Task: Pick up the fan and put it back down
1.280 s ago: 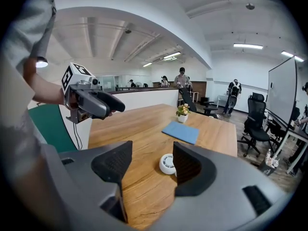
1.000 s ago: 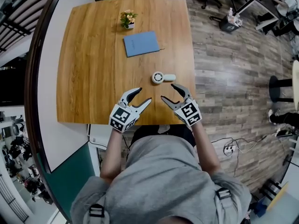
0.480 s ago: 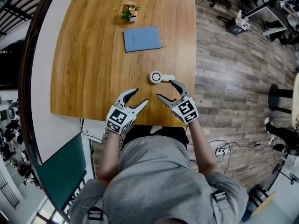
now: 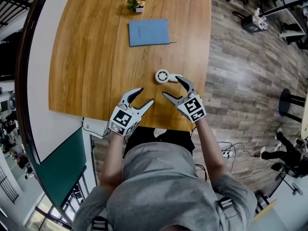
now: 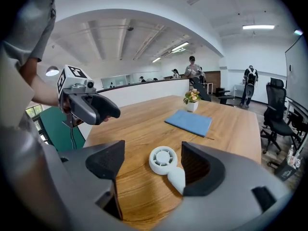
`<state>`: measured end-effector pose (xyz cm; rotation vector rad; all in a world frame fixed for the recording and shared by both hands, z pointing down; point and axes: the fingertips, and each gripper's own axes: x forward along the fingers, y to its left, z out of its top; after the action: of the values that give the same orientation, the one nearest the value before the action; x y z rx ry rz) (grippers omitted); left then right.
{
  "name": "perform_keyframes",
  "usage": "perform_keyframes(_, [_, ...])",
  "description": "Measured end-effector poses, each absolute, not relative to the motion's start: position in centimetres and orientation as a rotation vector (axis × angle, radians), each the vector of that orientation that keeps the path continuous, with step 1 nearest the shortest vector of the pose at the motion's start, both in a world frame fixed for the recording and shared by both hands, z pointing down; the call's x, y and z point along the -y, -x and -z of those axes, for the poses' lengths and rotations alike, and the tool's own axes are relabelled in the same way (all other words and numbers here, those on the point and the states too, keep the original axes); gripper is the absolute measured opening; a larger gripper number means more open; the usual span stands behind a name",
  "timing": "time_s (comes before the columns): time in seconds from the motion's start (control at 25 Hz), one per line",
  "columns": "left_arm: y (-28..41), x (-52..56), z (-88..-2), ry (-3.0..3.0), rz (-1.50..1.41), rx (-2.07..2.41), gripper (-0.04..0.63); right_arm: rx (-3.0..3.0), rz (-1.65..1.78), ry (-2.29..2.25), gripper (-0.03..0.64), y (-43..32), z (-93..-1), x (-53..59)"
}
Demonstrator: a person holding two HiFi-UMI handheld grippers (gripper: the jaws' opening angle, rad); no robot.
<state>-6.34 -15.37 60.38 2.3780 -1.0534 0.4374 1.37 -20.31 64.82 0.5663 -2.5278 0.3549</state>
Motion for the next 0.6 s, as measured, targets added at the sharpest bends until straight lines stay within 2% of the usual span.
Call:
perform_keyframes(0.2, [6.1, 16.1, -61.7, -2.362, -0.435, 1.057, 0.25, 2.509, -0.313, -0.527, 0.403, -1.0, -66.7, 21.8])
perform_keyframes(0.6, [6.1, 16.8, -63.8, -2.322, -0.444, 1.071, 0.25, 2.441, -0.203, -0.396, 0.403, 0.0, -70.3, 22.3])
